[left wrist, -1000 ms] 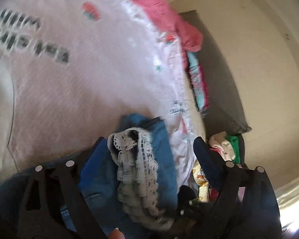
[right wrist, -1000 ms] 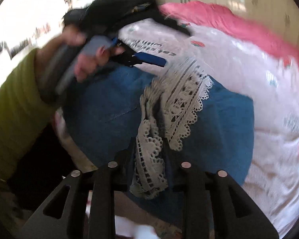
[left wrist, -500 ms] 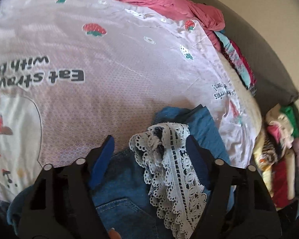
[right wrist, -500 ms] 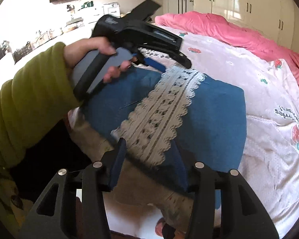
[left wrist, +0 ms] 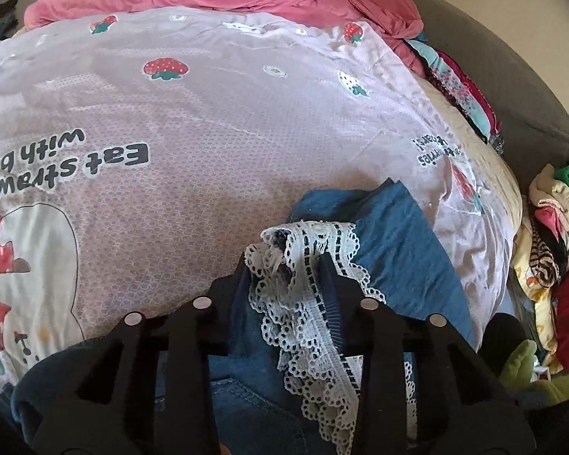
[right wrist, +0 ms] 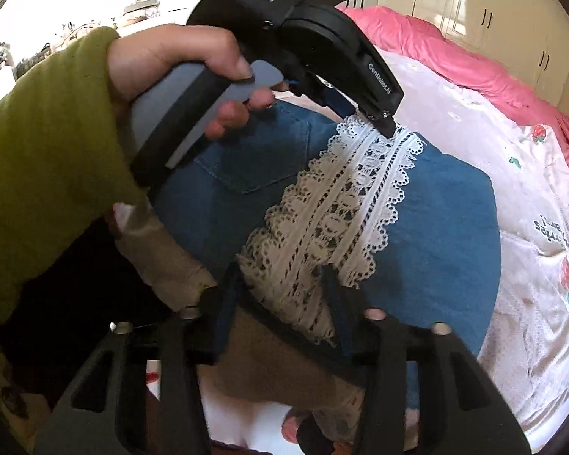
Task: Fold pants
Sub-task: 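Lift the lace-trimmed leg with both grippers and fold it over the denim, then open both grippers and release the folded legs onto the pants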
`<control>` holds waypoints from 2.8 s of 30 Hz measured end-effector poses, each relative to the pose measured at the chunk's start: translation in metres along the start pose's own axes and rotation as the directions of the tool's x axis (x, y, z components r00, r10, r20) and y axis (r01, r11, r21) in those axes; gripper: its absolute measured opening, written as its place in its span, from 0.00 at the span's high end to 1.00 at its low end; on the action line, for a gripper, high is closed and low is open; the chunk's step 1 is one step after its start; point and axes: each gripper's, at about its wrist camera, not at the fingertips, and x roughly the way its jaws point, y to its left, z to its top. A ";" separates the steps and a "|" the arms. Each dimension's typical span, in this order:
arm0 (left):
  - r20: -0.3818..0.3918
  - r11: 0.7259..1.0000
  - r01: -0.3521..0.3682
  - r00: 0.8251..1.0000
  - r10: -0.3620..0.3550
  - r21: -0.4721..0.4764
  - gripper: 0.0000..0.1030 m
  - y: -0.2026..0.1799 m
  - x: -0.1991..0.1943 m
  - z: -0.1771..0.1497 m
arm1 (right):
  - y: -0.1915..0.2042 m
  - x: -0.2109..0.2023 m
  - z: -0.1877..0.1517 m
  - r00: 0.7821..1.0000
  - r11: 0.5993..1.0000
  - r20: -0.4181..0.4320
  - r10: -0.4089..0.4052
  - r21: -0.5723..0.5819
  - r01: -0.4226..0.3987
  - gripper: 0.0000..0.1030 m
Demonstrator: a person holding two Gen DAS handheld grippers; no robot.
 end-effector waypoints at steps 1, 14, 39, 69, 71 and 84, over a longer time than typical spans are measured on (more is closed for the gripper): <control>0.005 1.000 0.000 1.000 0.000 0.001 0.78 0.000 -0.001 0.000 | -0.003 0.001 0.001 1.000 1.000 -0.005 0.021 0.010 -0.021 0.81; -0.012 1.000 -0.022 1.000 0.022 -0.013 0.75 0.012 0.000 0.000 | 0.003 0.014 0.014 0.992 0.992 -0.020 0.127 0.002 -0.127 0.72; 0.088 0.991 -0.098 0.992 0.090 0.094 0.59 -0.044 -0.075 -0.069 | -0.085 -0.025 -0.034 0.997 0.973 -0.020 0.069 0.220 -0.063 0.55; 0.017 0.971 -0.208 0.978 0.207 0.119 0.37 -0.058 -0.090 -0.121 | -0.121 -0.049 -0.050 0.995 0.905 -0.012 0.101 0.416 -0.086 0.29; 0.027 0.970 -0.219 0.976 0.218 0.107 0.33 -0.054 -0.097 -0.122 | -0.120 -0.052 -0.046 0.996 0.910 -0.011 0.085 0.409 -0.073 0.23; 0.095 0.950 -0.302 0.946 0.308 -0.078 0.19 0.003 -0.154 -0.140 | -0.103 -0.057 0.003 0.996 0.934 0.029 0.084 0.347 -0.089 0.09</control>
